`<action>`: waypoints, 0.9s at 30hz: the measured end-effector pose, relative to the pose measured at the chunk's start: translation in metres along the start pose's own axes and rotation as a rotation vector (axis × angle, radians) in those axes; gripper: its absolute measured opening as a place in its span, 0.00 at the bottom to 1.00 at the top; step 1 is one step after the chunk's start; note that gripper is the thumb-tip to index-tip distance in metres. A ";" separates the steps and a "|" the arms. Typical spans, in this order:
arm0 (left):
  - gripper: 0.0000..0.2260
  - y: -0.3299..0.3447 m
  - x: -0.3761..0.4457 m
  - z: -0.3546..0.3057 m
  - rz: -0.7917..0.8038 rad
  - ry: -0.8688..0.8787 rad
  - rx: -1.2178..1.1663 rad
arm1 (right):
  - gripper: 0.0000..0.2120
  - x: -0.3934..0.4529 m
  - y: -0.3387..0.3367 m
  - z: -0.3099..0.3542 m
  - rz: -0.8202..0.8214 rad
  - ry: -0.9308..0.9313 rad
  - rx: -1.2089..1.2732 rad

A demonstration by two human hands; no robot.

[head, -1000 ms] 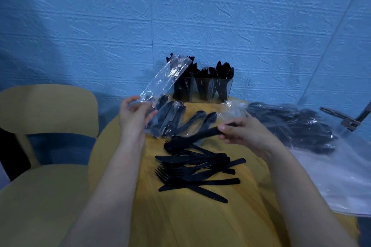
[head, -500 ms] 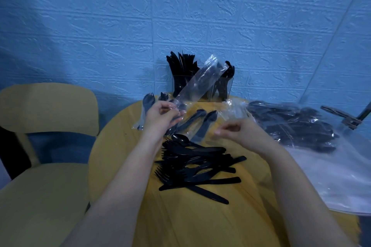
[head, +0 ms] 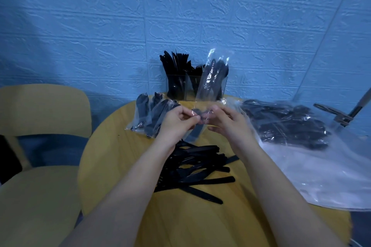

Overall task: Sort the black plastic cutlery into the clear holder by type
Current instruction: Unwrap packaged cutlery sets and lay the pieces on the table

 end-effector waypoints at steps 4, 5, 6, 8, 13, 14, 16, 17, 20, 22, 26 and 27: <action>0.05 0.004 0.003 0.000 0.014 -0.046 0.012 | 0.04 -0.001 0.005 0.000 -0.024 -0.105 -0.115; 0.05 0.004 0.004 0.000 0.030 -0.022 0.075 | 0.02 0.000 0.002 -0.001 -0.056 -0.109 -0.135; 0.05 0.004 0.005 0.001 0.045 0.015 0.179 | 0.03 0.002 -0.002 -0.003 -0.093 -0.097 -0.153; 0.07 0.003 0.007 0.002 0.067 0.093 0.495 | 0.03 0.008 -0.014 -0.007 -0.176 -0.056 -0.209; 0.22 0.006 0.007 0.009 0.172 0.130 1.233 | 0.08 0.018 -0.040 -0.017 -0.326 -0.016 -0.621; 0.22 0.008 0.007 0.011 0.181 0.120 1.270 | 0.11 0.019 -0.042 -0.017 -0.350 -0.007 -0.731; 0.19 0.009 0.009 0.013 0.183 0.111 1.257 | 0.15 0.019 -0.043 -0.019 -0.373 -0.007 -0.956; 0.18 0.010 0.010 0.013 0.179 0.107 1.232 | 0.15 0.020 -0.044 -0.021 -0.372 -0.012 -1.061; 0.14 0.007 0.010 0.011 0.138 0.101 1.170 | 0.14 0.021 -0.046 -0.024 -0.371 -0.055 -1.239; 0.14 0.004 0.010 0.008 0.073 0.121 1.103 | 0.15 0.020 -0.047 -0.024 -0.382 -0.089 -1.287; 0.12 -0.009 0.010 -0.002 -0.081 0.177 0.811 | 0.17 0.018 -0.039 -0.018 -0.383 -0.207 -1.133; 0.12 -0.011 0.009 -0.006 -0.110 0.202 0.743 | 0.16 0.016 -0.035 -0.014 -0.366 -0.235 -1.007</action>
Point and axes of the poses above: each hand's wrist, its own x-axis towards the middle knuckle, its own y-axis out of the palm, z = x × y, the point moved 2 cm from there along x, towards the middle knuckle
